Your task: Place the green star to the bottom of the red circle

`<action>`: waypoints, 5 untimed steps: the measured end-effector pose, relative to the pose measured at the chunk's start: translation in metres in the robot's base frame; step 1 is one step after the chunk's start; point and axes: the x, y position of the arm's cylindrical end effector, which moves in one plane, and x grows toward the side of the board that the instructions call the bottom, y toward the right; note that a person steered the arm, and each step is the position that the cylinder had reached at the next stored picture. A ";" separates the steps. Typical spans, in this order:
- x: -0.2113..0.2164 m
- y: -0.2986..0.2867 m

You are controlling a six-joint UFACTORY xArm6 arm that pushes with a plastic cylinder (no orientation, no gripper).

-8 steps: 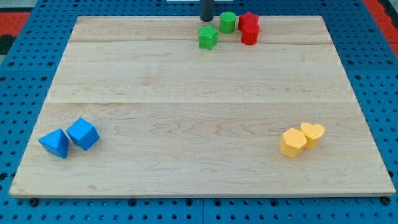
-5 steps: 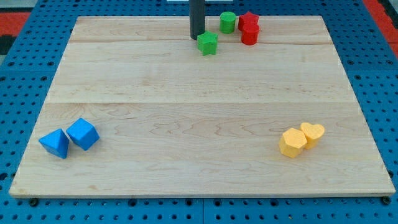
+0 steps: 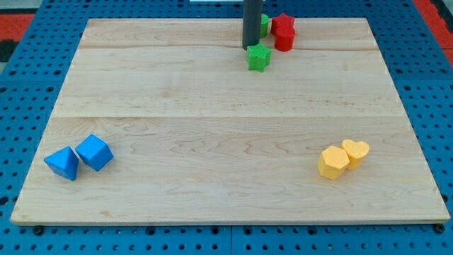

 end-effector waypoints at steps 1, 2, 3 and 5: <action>0.002 -0.050; 0.007 -0.091; 0.053 -0.084; 0.036 -0.054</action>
